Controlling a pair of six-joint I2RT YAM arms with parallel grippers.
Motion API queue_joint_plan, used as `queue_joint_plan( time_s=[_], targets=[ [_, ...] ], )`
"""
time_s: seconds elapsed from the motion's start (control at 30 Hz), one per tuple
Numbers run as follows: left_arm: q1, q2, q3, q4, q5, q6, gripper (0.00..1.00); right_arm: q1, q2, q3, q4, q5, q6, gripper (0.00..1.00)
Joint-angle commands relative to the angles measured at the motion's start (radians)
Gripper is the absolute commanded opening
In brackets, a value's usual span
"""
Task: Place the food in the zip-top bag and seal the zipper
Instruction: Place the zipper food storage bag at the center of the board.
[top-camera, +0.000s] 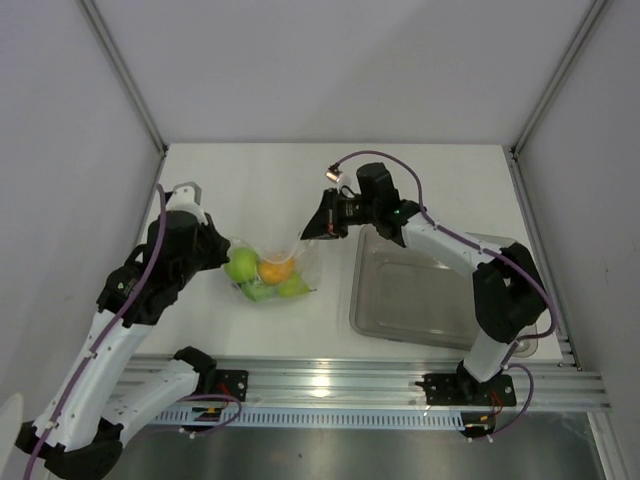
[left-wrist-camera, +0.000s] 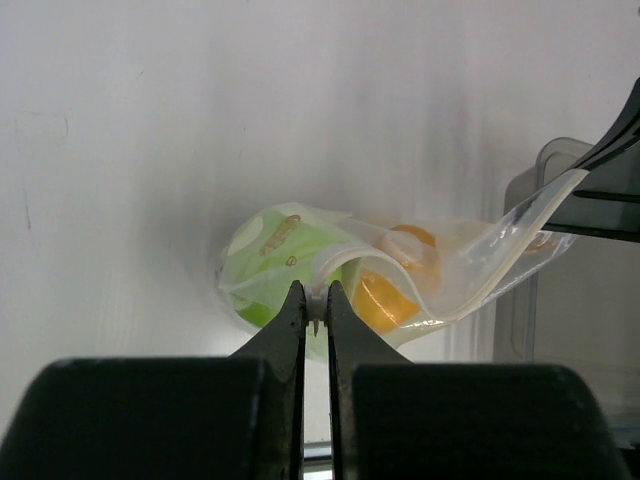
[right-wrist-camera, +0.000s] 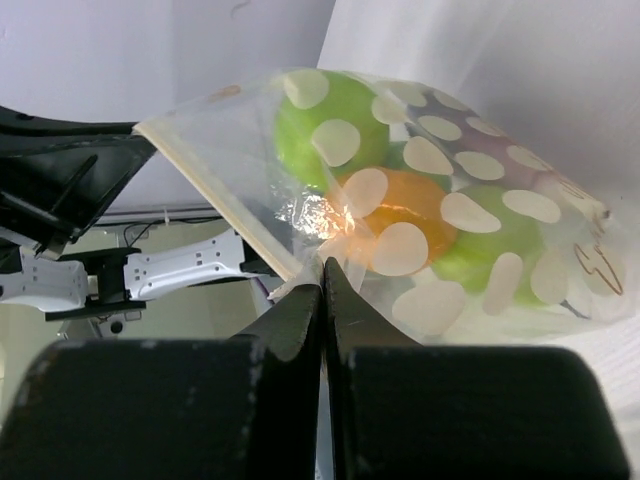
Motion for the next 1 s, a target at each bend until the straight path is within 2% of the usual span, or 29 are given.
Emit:
queue_joint_plan(
  time_s=[0.0,0.13,0.4,0.67,0.8,0.83,0.87,0.93,0.97],
  targets=[
    [0.055,0.026,0.014,0.081,0.015,-0.033,0.01,0.004,0.039,0.089,0.083,-0.032,0.032,0.00],
    [0.072,0.112,0.016,0.127,0.082,-0.040,0.01,-0.004,0.120,0.135,0.088,-0.042,0.056,0.00],
    [0.161,0.249,-0.047,0.247,0.122,-0.077,0.01,-0.051,0.250,0.195,0.069,-0.039,0.059,0.00],
    [0.234,0.445,0.050,0.320,0.150,-0.089,0.01,-0.110,0.404,0.344,0.020,-0.016,0.051,0.00],
    [0.253,0.538,0.113,0.356,0.158,-0.085,0.02,-0.146,0.491,0.466,-0.082,0.001,0.011,0.00],
    [0.256,0.580,0.149,0.357,0.164,-0.085,0.05,-0.160,0.531,0.529,-0.128,0.011,-0.001,0.02],
    [0.259,0.597,0.162,0.367,0.164,-0.082,0.18,-0.166,0.552,0.563,-0.145,0.014,-0.010,0.02],
    [0.262,0.627,0.188,0.388,0.161,-0.073,0.25,-0.177,0.601,0.642,-0.240,0.027,-0.055,0.05],
    [0.264,0.650,0.194,0.412,0.159,-0.067,0.33,-0.182,0.652,0.729,-0.268,0.036,-0.073,0.10]
  ],
)
